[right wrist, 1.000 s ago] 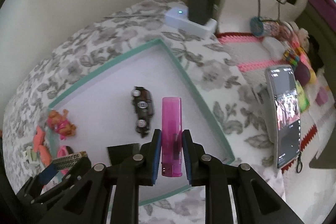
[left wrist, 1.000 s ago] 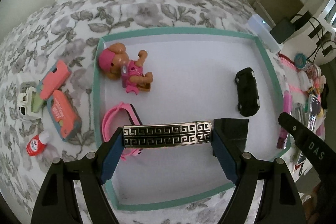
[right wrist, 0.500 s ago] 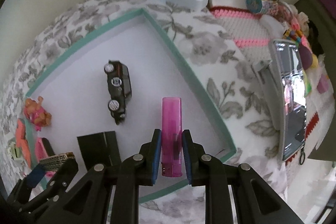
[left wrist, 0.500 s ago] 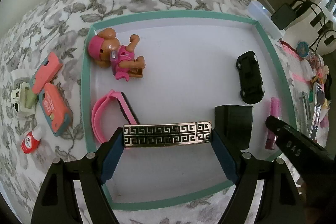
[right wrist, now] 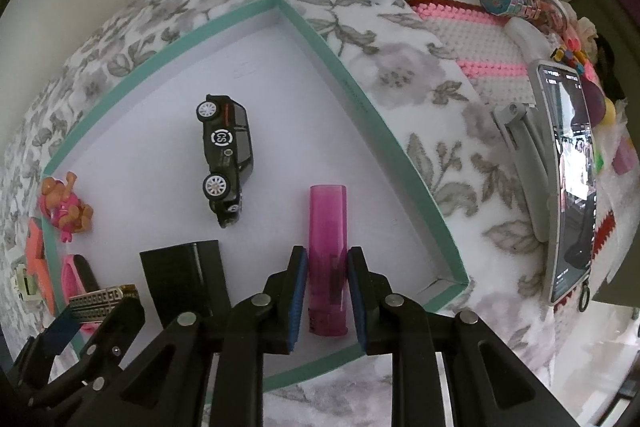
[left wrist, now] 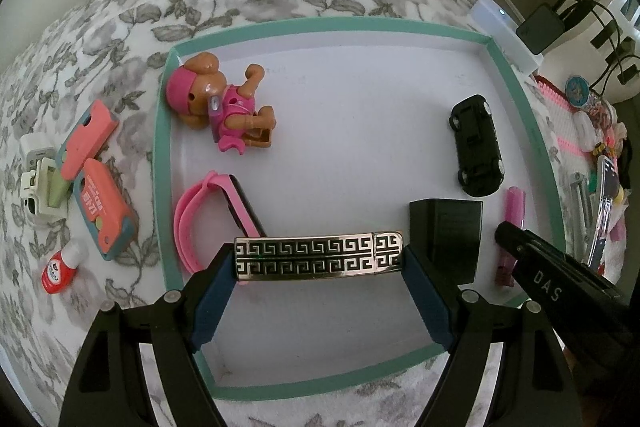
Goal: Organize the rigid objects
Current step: 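Lower the gold bar into the tray and open the left tool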
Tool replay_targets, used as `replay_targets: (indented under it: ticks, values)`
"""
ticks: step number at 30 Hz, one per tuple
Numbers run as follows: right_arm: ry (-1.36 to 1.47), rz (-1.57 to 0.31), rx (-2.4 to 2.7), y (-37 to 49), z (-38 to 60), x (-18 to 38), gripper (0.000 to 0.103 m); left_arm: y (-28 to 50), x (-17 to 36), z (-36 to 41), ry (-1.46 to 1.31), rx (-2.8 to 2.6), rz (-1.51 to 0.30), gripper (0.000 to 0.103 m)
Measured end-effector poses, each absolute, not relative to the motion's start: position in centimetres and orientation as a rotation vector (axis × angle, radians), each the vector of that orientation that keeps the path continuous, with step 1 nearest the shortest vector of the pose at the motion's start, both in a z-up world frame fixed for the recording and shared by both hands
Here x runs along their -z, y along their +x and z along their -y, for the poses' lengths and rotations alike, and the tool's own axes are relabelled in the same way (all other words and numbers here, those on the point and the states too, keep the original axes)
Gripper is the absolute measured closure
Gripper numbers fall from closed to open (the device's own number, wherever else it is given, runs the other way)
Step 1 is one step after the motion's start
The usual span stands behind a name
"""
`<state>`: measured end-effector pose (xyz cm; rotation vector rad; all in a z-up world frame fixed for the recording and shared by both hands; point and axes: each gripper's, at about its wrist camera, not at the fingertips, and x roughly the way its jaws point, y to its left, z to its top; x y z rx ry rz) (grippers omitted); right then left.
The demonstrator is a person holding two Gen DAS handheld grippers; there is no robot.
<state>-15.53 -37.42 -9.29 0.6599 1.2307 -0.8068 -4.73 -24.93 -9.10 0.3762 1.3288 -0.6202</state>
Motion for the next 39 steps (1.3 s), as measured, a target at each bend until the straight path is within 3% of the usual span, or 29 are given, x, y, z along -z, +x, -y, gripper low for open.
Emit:
replay_targets:
  ticks: [10,25,29,33,39]
  values:
    - [0.617,-1.206,0.821,-15.0,37.3,7.5,0.056,-4.6,7.4,24.9,0.381,0.651,-1.291,0.02]
    - [0.542,-1.076,0.792,-14.1,35.9,2.1,0.056,-1.7,4.1,21.9,0.256,0.584,-1.182,0.015]
    - [0.532,-1.07,0.761,-13.4,35.2,2.2,0.041,-0.8,3.6,20.7,0.241,0.542,-1.162,0.014]
    - [0.511,-1.089,0.721,-12.5,34.3,2.7,0.037,0.0,3.5,19.8,0.232,0.51,-1.152,0.009]
    - [0.491,-1.086,0.686,-11.8,33.4,3.0,0.021,1.1,3.3,18.5,0.206,0.469,-1.142,0.009]
